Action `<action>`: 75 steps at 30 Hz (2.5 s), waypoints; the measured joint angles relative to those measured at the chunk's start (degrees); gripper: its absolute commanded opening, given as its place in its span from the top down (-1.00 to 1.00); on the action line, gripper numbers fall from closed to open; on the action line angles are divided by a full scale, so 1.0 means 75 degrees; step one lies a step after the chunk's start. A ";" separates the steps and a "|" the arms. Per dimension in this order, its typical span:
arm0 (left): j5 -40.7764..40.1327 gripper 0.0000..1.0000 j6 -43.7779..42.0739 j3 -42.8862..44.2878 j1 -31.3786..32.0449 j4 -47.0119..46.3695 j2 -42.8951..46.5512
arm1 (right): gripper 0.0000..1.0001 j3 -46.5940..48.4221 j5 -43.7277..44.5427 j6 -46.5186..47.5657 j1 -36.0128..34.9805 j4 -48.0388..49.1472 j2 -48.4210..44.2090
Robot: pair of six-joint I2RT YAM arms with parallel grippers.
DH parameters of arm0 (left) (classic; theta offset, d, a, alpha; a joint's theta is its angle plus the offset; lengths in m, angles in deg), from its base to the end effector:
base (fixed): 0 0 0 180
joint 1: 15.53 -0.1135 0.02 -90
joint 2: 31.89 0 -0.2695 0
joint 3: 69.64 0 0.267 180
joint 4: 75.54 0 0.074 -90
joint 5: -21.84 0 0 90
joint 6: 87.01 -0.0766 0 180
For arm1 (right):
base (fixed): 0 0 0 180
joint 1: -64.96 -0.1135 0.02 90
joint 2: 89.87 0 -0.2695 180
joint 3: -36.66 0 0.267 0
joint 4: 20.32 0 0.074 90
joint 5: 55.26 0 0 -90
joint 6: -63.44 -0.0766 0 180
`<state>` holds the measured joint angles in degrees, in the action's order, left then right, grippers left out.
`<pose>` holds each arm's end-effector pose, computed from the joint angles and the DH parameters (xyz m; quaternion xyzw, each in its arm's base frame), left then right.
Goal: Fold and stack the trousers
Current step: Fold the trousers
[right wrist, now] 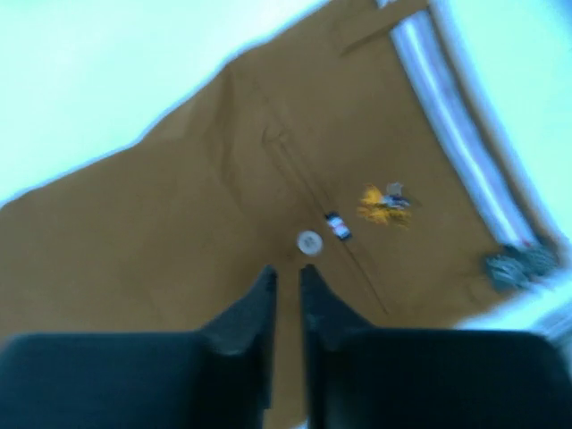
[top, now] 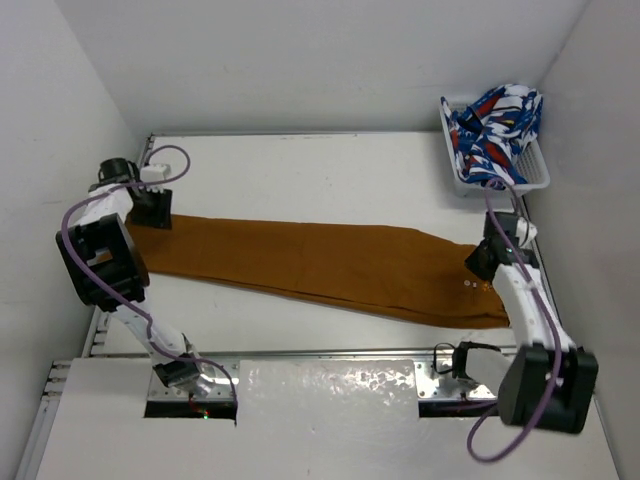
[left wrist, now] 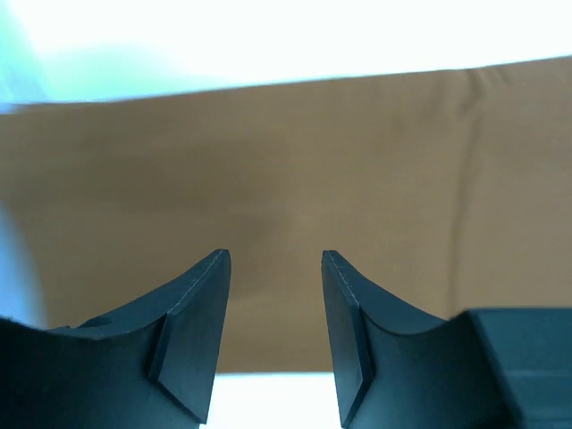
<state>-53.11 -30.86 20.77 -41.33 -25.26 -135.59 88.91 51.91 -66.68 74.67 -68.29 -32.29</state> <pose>0.3774 0.1603 0.1814 0.0976 0.9607 0.0021 0.2600 0.2222 -0.0610 0.1982 0.4380 0.8314 -0.0551 0.3376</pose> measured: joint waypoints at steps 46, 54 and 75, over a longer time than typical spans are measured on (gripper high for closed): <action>-0.0382 -0.51 0.2279 0.0440 -0.2451 -0.0711 -0.1851 | 0.79 0.1682 -0.0968 0.2014 0.0251 0.2806 0.4680; 0.0927 0.65 0.2203 0.0239 -0.2576 -0.0769 -0.1871 | 0.79 0.1682 -0.0924 0.2043 0.0233 0.2582 0.4348; 0.1244 1.00 0.1629 0.1714 -0.2964 0.1247 -0.0889 | 0.69 0.1696 -0.0504 0.2098 0.0087 0.2369 0.3844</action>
<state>-43.78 -18.64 33.62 -63.56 -15.90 -142.26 101.63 48.12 -50.94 75.33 -50.52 -3.46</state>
